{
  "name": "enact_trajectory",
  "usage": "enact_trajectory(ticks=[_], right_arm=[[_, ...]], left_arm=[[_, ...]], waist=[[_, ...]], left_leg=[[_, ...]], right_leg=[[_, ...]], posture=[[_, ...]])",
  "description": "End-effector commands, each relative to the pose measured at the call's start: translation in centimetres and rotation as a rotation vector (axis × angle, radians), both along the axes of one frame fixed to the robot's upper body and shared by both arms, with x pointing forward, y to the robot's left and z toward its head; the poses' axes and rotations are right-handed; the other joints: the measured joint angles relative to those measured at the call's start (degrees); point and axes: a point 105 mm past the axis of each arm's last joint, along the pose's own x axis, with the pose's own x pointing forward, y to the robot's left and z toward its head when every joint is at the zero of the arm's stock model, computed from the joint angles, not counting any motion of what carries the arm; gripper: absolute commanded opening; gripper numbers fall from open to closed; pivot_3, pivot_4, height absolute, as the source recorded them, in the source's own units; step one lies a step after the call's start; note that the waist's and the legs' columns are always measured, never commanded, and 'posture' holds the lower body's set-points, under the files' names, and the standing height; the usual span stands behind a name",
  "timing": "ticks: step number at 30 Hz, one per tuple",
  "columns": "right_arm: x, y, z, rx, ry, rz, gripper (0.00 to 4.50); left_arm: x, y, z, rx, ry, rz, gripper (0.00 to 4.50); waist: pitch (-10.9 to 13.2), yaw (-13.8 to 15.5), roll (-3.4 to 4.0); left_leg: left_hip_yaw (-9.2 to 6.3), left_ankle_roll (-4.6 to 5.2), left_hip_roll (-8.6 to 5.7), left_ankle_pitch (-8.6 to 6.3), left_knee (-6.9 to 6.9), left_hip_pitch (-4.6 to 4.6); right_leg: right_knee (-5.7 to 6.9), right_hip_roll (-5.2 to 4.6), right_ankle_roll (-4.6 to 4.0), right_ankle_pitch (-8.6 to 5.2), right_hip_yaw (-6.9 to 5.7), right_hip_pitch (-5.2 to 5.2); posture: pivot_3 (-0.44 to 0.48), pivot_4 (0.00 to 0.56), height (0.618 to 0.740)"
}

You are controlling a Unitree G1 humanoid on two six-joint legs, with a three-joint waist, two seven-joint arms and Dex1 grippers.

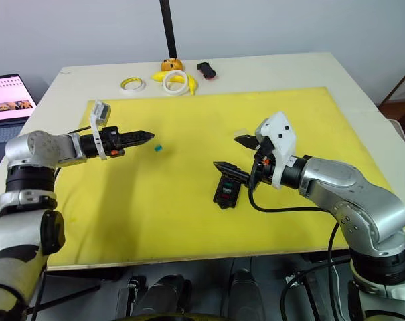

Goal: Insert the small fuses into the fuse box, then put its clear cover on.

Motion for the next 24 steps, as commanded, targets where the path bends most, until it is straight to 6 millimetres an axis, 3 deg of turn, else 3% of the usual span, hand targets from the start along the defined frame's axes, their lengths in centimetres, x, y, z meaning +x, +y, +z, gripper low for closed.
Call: enact_trajectory(ticks=[1,9,16,19,22,24], right_arm=[[-0.3,-0.1,1.0,0.011,-0.028,0.016,4.5],[-0.5,-0.2,0.9,-0.009,-0.02,0.018,4.5],[-1.0,-0.4,0.3,-0.018,-0.009,0.005,4.5],[-1.1,-0.4,0.1,-0.016,-0.003,0.008,4.5],[-1.2,-0.1,-0.1,-0.014,0.004,0.018,4.5],[-1.2,0.1,-0.1,-0.014,0.004,0.025,4.5]], left_arm=[[-0.6,-0.7,1.1,0.061,-0.083,-0.038,0.07],[0.0,1.4,-1.0,0.176,-0.068,-0.006,0.07],[-1.2,2.5,-2.4,0.258,-0.069,-0.078,0.07],[-2.1,2.7,-2.8,0.204,0.035,-0.079,0.96],[-2.7,2.1,-3.1,0.187,0.075,-0.097,2.42],[-2.4,1.9,-3.5,0.202,0.081,-0.073,2.42]], waist=[[0.0,0.0,0.0],[0.0,-0.3,0.0],[0.0,-0.1,0.0],[0.0,-0.2,0.0],[0.0,-0.1,0.0],[0.0,-0.1,0.0]], left_leg=[[0.0,0.0,0.0,0.0,0.0,0.0],[0.04,0.0,0.01,0.0,-0.06,0.02],[0.04,0.0,-0.02,0.0,-0.02,0.01],[0.03,0.0,-0.01,0.0,-0.04,0.01],[0.03,0.0,-0.01,0.0,-0.02,0.0],[0.01,0.0,-0.01,0.0,-0.01,0.01]], right_leg=[[0.0,0.0,0.0,0.0,0.0,0.0],[0.0,0.03,-0.01,0.0,-0.01,-0.06],[-0.01,-0.01,0.0,0.0,0.0,-0.02],[0.0,0.01,0.0,0.0,-0.01,-0.03],[0.0,0.01,0.0,0.0,-0.01,-0.01],[0.0,0.01,0.0,0.0,-0.01,0.0]], posture=[[0.0,0.15,0.74],[0.0,0.15,0.74],[0.0,0.15,0.74],[0.0,0.15,0.74],[0.0,0.15,0.74],[0.0,0.15,0.74]])
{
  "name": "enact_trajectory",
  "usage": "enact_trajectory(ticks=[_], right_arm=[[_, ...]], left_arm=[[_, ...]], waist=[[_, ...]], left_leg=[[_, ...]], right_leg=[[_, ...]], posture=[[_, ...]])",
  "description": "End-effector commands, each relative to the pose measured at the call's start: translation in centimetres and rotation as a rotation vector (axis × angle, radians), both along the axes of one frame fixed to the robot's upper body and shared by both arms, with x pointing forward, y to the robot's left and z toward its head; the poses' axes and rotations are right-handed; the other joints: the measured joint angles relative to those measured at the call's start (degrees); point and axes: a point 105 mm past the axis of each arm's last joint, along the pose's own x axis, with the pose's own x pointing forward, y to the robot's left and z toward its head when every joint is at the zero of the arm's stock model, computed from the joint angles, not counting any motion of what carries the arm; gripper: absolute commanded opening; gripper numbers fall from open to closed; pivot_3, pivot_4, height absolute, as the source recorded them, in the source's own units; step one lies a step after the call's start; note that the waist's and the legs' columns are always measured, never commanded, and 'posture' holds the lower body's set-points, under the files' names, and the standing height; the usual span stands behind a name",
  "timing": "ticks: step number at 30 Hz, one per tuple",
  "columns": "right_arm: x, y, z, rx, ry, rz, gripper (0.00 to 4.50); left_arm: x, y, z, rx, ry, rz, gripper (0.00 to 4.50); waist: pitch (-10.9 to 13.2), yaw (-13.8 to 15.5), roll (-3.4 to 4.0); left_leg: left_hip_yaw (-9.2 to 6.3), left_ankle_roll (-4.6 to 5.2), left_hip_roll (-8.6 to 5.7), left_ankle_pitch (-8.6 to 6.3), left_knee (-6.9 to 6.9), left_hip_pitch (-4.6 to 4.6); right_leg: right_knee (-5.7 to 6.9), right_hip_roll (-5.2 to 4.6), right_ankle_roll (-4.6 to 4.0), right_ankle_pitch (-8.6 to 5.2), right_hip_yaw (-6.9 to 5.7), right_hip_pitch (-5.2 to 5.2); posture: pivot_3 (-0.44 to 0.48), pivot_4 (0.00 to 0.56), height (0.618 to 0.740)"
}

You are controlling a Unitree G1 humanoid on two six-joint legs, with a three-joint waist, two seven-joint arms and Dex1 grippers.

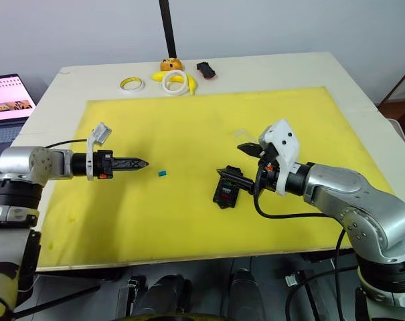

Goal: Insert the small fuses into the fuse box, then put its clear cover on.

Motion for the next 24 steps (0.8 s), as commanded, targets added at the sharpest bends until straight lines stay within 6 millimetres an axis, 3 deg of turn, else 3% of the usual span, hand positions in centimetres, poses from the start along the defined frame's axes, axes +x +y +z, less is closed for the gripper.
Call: enact_trajectory(ticks=[1,3,7,13,24], right_arm=[[-0.4,0.7,0.7,0.001,-0.041,0.029,4.5],[-0.3,0.8,0.8,0.001,-0.042,0.031,4.5],[-0.3,0.8,0.7,-0.003,-0.049,0.029,4.5],[-0.5,0.6,0.4,-0.006,-0.043,0.021,4.5],[-0.7,0.5,0.1,-0.012,-0.042,0.013,4.5]], left_arm=[[0.4,-0.3,0.7,0.005,-0.042,0.02,2.42],[0.4,-0.5,0.6,0.033,-0.09,0.014,2.42],[-1.3,-1.5,0.5,0.171,-0.512,-0.15,2.42],[-2.6,-1.9,-0.6,0.353,-0.805,-0.259,2.42],[-1.1,-3.0,-1.4,0.49,-1.103,-0.323,2.42]], waist=[[0.0,0.0,0.0],[0.0,-0.1,0.0],[0.0,-0.3,0.0],[0.0,0.8,0.0],[0.0,1.4,0.0]], left_leg=[[0.0,0.0,0.0,0.0,0.0,0.0],[0.0,0.0,0.0,0.0,0.0,0.0],[0.04,-0.01,0.05,0.0,-0.12,0.04],[0.0,-0.01,0.03,0.0,-0.04,0.04],[0.0,0.0,0.04,0.0,-0.04,0.05]], right_leg=[[0.0,0.0,0.0,0.0,0.0,0.0],[-0.01,0.0,0.0,0.0,0.0,0.0],[-0.06,0.0,0.0,0.0,0.08,-0.07],[-0.36,-0.02,0.0,0.0,0.06,0.03],[-0.62,0.01,0.0,0.01,0.0,0.17]], posture=[[0.0,0.15,0.74],[0.0,0.15,0.74],[0.0,0.15,0.74],[0.0,0.15,0.74],[0.0,0.15,0.74]])
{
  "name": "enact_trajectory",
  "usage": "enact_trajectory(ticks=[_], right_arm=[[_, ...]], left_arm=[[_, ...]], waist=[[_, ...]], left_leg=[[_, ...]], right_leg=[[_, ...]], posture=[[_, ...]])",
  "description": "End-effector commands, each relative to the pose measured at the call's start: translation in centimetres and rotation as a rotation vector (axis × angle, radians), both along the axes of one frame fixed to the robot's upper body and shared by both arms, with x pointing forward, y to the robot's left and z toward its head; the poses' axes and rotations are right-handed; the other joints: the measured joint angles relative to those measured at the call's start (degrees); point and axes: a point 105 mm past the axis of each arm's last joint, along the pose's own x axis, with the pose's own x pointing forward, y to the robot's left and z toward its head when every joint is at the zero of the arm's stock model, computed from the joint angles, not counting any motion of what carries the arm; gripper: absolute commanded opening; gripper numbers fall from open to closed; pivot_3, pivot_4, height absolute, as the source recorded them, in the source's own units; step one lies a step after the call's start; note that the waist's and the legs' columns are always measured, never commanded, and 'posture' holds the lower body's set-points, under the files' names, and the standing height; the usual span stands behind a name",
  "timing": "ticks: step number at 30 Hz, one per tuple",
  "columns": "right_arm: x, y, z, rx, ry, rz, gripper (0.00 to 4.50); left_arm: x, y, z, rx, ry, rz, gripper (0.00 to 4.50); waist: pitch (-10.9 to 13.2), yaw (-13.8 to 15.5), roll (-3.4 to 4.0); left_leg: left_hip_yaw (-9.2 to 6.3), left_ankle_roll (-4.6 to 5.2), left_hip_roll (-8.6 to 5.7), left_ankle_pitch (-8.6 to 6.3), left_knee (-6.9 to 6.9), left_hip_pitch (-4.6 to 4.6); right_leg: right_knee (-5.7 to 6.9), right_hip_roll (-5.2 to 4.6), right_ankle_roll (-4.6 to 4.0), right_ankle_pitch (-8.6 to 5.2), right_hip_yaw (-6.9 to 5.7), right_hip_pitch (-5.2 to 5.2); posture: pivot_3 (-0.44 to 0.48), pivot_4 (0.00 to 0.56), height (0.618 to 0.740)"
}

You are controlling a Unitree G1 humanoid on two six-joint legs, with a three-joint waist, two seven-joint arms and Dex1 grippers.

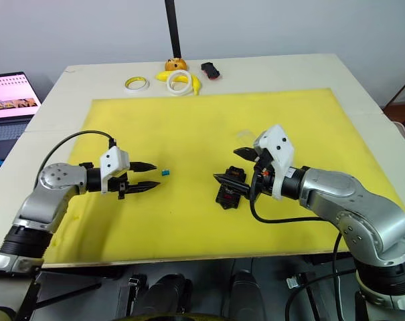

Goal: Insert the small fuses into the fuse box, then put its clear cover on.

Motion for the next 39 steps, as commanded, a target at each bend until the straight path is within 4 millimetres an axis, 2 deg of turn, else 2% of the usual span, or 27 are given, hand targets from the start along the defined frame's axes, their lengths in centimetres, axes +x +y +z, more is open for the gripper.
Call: enact_trajectory(ticks=[1,2,5,16,27,39], right_arm=[[-0.5,0.2,0.9,-0.005,-0.057,0.01,4.5],[-0.5,0.2,0.9,-0.005,-0.057,0.01,4.5],[-0.6,0.2,1.0,-0.004,-0.057,0.011,4.5],[-0.7,0.2,1.0,-0.004,-0.057,0.008,4.5],[-0.7,0.1,0.9,-0.005,-0.056,0.004,4.5],[-0.8,0.1,1.0,-0.006,-0.059,0.001,4.5]], left_arm=[[1.1,-0.1,0.8,0.021,-0.118,0.015,2.42],[1.3,-0.2,0.8,0.007,-0.122,0.02,2.42],[1.6,-0.6,0.1,0.037,-0.132,0.003,1.56],[2.3,-0.4,-0.7,0.097,-0.21,-0.013,1.56],[1.7,-0.4,-1.4,0.124,-0.264,-0.057,1.56],[1.9,-0.6,-1.6,0.187,-0.421,-0.096,1.56]], waist=[[0.0,0.0,0.0],[0.0,0.0,0.0],[0.0,0.0,0.0],[0.0,-0.1,0.0],[0.0,-0.1,0.0],[0.0,0.0,0.0]], left_leg=[[0.0,0.0,0.0,0.0,0.0,0.0],[0.0,0.0,0.0,0.0,0.01,0.0],[-0.01,0.0,-0.01,0.0,0.01,0.0],[-0.02,0.0,-0.01,0.0,0.01,0.02],[-0.03,0.01,-0.01,0.0,0.01,0.03],[-0.04,0.01,-0.01,0.0,0.01,0.04]], right_leg=[[0.0,0.0,0.0,0.0,0.0,0.01],[0.0,0.0,0.0,0.0,-0.01,0.01],[0.0,0.0,0.0,0.0,-0.02,0.02],[0.0,0.0,0.01,0.0,-0.04,0.04],[0.0,0.0,0.01,0.0,-0.05,0.04],[-0.01,0.0,0.01,0.01,-0.06,0.06]], posture=[[0.0,0.15,0.74],[0.0,0.15,0.74],[0.0,0.15,0.74],[0.0,0.15,0.74],[0.0,0.15,0.74],[0.0,0.15,0.74]])
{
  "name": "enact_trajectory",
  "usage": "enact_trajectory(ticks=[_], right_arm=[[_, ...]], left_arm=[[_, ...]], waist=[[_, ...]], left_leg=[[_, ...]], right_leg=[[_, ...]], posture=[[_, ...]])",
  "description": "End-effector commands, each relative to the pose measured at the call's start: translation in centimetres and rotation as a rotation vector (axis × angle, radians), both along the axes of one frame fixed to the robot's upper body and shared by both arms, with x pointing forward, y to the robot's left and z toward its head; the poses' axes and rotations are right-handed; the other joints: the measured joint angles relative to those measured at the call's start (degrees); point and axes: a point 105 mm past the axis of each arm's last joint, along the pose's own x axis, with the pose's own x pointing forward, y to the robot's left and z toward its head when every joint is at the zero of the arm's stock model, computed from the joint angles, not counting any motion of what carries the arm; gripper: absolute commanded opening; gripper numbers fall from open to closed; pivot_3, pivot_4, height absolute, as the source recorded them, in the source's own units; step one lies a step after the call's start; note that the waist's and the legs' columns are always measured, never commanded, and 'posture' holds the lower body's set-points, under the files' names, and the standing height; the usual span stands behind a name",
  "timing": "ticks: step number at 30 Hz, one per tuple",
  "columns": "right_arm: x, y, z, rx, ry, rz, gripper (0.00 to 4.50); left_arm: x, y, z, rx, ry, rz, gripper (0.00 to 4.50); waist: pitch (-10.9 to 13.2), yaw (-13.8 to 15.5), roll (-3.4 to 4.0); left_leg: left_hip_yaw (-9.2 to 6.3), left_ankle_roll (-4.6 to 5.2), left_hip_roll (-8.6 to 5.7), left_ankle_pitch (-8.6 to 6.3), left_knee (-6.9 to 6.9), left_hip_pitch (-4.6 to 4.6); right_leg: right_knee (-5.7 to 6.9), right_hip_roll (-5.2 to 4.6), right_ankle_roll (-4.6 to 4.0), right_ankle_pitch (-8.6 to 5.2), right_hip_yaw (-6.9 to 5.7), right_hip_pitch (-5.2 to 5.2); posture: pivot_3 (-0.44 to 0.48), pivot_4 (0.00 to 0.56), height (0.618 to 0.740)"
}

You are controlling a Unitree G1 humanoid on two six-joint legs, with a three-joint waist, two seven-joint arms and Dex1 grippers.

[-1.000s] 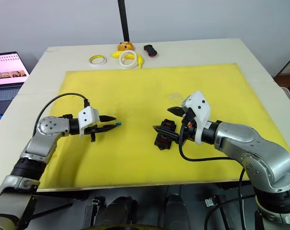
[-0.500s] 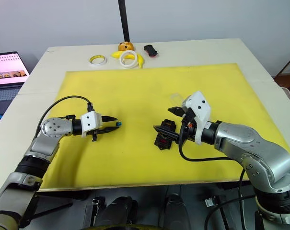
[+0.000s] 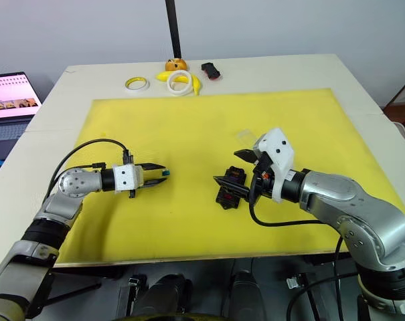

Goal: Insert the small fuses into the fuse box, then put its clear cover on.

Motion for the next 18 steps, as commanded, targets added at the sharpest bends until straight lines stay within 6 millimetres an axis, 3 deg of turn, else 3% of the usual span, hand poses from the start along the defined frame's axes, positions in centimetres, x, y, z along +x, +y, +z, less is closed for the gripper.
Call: enact_trajectory(ticks=[1,8,13,18], right_arm=[[-0.5,0.1,1.1,0.004,-0.052,0.009,4.5],[-0.6,0.2,1.1,0.006,-0.053,0.013,4.5],[-0.7,0.2,1.0,0.009,-0.05,0.015,4.5],[-1.2,0.6,0.7,0.01,-0.038,0.038,4.5]], left_arm=[[0.3,0.2,0.0,0.033,-0.041,0.003,1.56],[1.1,0.5,0.2,0.039,-0.086,0.024,1.56],[0.7,0.2,0.7,-0.008,-0.068,-0.001,0.07],[0.7,-0.2,2.5,-0.07,-0.059,-0.018,0.07]], waist=[[0.0,0.0,0.0],[0.0,0.0,0.0],[0.0,-0.1,0.0],[0.0,-0.1,0.0]], left_leg=[[0.0,0.0,0.0,0.0,0.0,0.0],[-0.02,0.0,-0.01,0.0,0.01,0.03],[-0.04,0.0,-0.01,0.0,0.01,0.03],[-0.06,0.01,-0.01,0.0,0.01,0.01]], right_leg=[[0.0,0.0,0.0,0.0,0.0,0.0],[0.0,0.0,0.02,0.01,-0.02,0.05],[0.0,0.0,0.03,0.01,-0.03,0.06],[-0.02,0.0,0.03,0.01,-0.04,0.04]], posture=[[0.0,0.15,0.74],[0.0,0.15,0.74],[0.0,0.15,0.74],[0.0,0.15,0.74]])
